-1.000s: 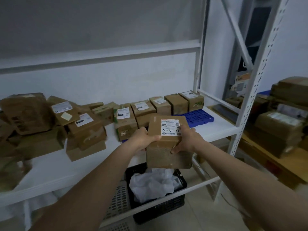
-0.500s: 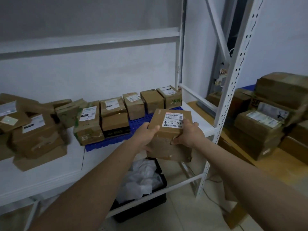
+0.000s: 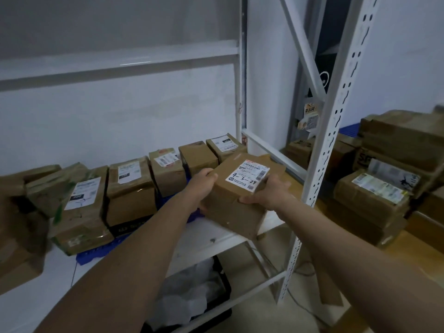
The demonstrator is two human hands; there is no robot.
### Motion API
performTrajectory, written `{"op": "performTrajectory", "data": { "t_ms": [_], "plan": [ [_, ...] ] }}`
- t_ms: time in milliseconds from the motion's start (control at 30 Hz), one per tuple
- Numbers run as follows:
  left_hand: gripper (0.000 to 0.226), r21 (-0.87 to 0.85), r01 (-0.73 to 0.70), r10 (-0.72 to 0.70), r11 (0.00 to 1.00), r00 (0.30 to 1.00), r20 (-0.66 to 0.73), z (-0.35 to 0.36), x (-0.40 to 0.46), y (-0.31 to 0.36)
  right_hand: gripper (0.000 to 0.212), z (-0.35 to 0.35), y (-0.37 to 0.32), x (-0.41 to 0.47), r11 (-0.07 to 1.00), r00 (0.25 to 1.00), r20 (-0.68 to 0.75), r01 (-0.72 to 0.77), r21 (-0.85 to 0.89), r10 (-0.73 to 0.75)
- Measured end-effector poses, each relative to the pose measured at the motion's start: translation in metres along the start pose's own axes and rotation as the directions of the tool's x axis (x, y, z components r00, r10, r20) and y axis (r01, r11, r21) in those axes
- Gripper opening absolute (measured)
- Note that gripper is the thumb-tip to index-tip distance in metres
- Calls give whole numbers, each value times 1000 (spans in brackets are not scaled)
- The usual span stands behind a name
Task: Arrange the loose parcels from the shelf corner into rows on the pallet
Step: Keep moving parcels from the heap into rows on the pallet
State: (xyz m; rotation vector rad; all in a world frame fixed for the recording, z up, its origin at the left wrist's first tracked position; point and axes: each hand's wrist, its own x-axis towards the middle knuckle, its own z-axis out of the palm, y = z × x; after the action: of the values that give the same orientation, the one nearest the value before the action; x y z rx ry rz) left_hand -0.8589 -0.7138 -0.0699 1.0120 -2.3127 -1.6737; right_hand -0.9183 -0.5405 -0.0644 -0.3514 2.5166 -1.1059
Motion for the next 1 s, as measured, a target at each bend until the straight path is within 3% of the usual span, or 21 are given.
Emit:
{"op": "performTrajectory", "data": {
  "t_ms": [133,333,433,567,633,700,767,833,900,1000],
  "plan": [
    [39,116,-52,55,992,998,-21,-14,50,8,92,11,-9,37,969,997,58,-55,239,43],
    [38,248,-117,122,962,993,-4,-26,104,10,88,29,-16,74,929,985,165,-102,355,46],
    [38,277,-82,91,957,996,-20,-24,118,4,80,31,-19,84,964,967,254,-48,261,-21],
    [49,298,-118,167,947,975,-145,-13,126,3,33,10,-28,103,997,945,322,74,-16,-65],
    [68,301,-118,183,946,963,-198,-10,123,7,20,-4,-35,121,936,976,137,202,-289,-169],
    [82,273,-60,112,960,977,-180,-6,115,9,22,-15,-39,145,866,954,-103,206,-457,-281],
    [104,174,71,-60,982,996,-66,-3,104,9,29,-20,-37,167,904,960,-141,171,-391,-243],
    [124,71,198,-202,978,978,51,-2,95,6,43,-22,-28,190,967,991,60,134,-216,-123],
    [123,8,256,-255,967,959,121,0,91,1,54,-21,-13,200,999,965,259,40,17,-44],
    [114,-45,302,-293,952,946,137,1,88,1,58,-18,6,214,947,908,417,-154,282,24]
  ]
}}
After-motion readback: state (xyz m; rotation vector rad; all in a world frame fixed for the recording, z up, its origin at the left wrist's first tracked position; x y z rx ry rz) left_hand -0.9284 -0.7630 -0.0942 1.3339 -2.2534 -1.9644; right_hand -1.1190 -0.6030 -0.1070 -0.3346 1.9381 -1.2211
